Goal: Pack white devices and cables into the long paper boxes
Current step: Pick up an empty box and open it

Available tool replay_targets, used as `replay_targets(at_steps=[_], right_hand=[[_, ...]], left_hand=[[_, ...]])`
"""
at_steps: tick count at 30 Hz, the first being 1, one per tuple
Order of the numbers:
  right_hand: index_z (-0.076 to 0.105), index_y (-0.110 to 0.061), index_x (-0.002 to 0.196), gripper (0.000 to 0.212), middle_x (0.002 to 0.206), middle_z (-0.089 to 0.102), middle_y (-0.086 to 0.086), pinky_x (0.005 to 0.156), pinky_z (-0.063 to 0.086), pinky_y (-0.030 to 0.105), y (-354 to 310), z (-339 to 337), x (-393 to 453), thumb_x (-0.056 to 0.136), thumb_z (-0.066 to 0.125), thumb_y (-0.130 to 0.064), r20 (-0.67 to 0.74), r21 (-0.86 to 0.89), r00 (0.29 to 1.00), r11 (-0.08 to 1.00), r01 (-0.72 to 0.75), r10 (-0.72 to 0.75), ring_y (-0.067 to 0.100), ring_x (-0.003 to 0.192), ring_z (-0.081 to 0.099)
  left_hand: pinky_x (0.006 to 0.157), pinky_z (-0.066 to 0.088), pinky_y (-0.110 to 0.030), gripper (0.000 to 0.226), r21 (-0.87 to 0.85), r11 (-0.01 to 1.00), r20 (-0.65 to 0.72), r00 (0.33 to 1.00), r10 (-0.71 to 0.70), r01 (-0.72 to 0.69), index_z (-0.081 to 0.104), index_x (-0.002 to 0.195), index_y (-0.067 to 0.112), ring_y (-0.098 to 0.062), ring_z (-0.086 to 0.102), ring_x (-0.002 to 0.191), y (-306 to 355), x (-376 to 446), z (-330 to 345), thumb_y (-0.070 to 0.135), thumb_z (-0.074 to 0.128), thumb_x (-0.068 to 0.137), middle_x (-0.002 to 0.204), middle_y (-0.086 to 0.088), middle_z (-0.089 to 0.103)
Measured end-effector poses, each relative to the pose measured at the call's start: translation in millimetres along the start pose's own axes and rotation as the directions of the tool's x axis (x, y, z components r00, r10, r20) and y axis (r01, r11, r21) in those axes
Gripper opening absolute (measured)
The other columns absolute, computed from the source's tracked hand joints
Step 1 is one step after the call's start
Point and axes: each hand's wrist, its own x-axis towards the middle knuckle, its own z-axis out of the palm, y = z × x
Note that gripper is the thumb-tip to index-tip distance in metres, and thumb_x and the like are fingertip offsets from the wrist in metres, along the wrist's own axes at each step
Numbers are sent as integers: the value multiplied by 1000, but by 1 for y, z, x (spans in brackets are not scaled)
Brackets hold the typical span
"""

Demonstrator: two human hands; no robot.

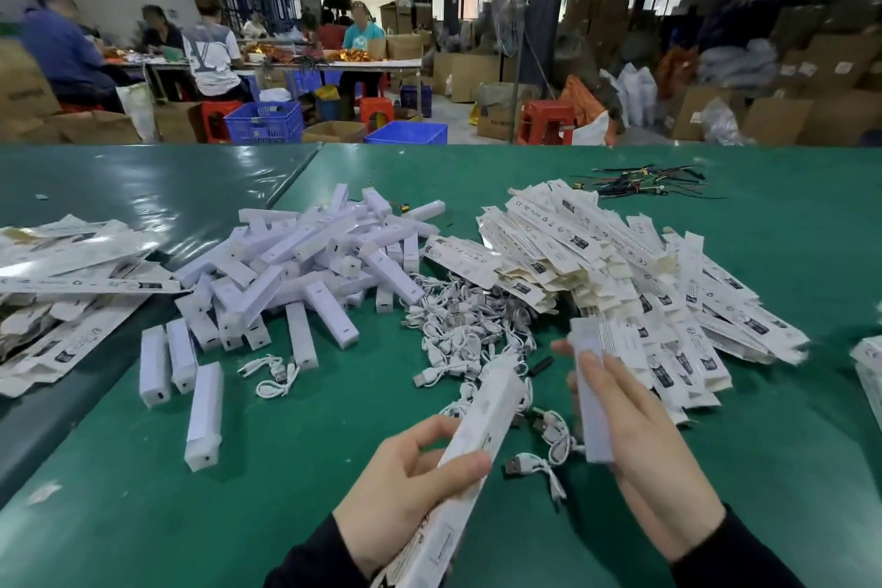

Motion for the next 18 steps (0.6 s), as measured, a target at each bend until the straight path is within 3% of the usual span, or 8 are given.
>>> replay_targets(at_steps=[3,5,7,9,11,13,16,18], right_hand=[[64,-26,107,21,94,70,-4,73,54,24,3,-5,3,91,56,-36,-88,110,995,992,55,-45,14,97,67],[66,-33,98,19,106,72,-4,69,53,23,3,-4,5,100,47,-29,-105,138,992,986,89,-75,9,104,67],[67,-43,100,22,114,69,-9,77,54,31,4,-4,6,98,47,-33,-109,175,991,980,97,-78,6,108,64],[62,-36,111,24,100,70,-5,73,58,35,2,-5,6,89,52,-39,-87,245,995,967,76,-56,13,98,68],[58,-35,116,36,83,65,0,67,59,35,0,-5,5,82,53,-45,-60,274,997,960,64,-50,15,81,66],[55,-39,119,41,82,60,2,62,56,31,-2,-3,3,80,52,-51,-63,265,998,964,22,-6,14,72,58],[55,-29,119,45,71,52,0,46,44,22,-4,1,0,79,58,-50,-19,312,998,949,-47,56,10,54,44],[66,-23,107,42,73,58,2,55,51,26,-3,3,0,79,57,-52,5,263,998,963,-56,57,11,57,54]], left_hand=[[61,48,-24,65,-11,1000,54,998,-22,22,58,107,9,-16,52,59,0,-1,0,41,81,55,74,-4,66],[55,46,-22,64,-20,1000,82,996,-22,24,54,107,9,-13,50,53,0,-2,1,36,82,56,70,-1,65],[53,44,-20,65,-22,1000,100,995,-17,19,50,107,8,-12,50,52,1,-3,2,34,82,56,70,-1,65],[53,42,-19,66,-14,1000,112,994,-7,8,47,108,9,-13,51,52,3,-4,2,33,81,58,69,-4,66],[51,41,-21,68,-17,1000,135,991,-4,6,45,113,12,-15,53,50,3,-4,3,33,80,59,66,-7,67],[52,43,-24,75,-30,1000,176,984,-4,9,42,125,22,-16,57,50,2,-5,3,28,80,60,64,-9,65],[52,49,-26,90,-105,994,273,962,-10,40,34,138,38,-24,63,51,1,-8,3,12,81,66,65,-18,57],[51,53,-29,93,-143,988,349,937,-8,61,30,139,44,-26,67,52,3,-11,3,4,80,70,66,-21,59]])
